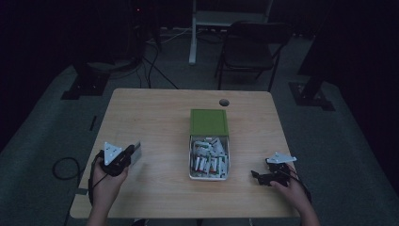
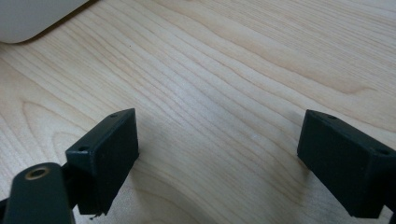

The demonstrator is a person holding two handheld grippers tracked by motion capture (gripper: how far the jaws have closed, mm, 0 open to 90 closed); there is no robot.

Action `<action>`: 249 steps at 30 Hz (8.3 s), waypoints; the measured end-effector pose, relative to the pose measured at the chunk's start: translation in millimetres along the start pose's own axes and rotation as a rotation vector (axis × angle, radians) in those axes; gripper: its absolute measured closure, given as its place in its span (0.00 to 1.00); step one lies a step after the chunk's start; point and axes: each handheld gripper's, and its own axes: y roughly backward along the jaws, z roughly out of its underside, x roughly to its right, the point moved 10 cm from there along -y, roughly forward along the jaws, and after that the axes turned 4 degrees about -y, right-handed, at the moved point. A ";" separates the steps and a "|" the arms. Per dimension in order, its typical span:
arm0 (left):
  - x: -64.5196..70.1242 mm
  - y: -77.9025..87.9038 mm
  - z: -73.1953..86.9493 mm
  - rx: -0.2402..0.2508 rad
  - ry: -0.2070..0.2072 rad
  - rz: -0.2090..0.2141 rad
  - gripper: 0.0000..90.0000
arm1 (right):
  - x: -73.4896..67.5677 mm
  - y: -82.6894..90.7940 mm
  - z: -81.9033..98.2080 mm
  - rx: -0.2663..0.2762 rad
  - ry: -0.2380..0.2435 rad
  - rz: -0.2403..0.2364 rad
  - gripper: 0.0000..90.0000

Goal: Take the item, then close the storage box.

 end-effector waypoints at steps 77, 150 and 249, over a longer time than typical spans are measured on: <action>146.1 -22.1 72.7 -0.196 -0.333 0.582 0.18 | 0.2 -0.1 -0.2 0.000 0.000 -0.001 0.13; 160.8 -36.3 28.1 -0.067 -0.339 0.577 0.13 | -82.0 27.5 -39.1 0.171 0.012 -0.188 0.13; 158.9 -74.1 -12.5 -0.006 -0.237 0.518 0.08 | -86.2 -6.4 -91.9 0.235 -0.013 -0.256 0.12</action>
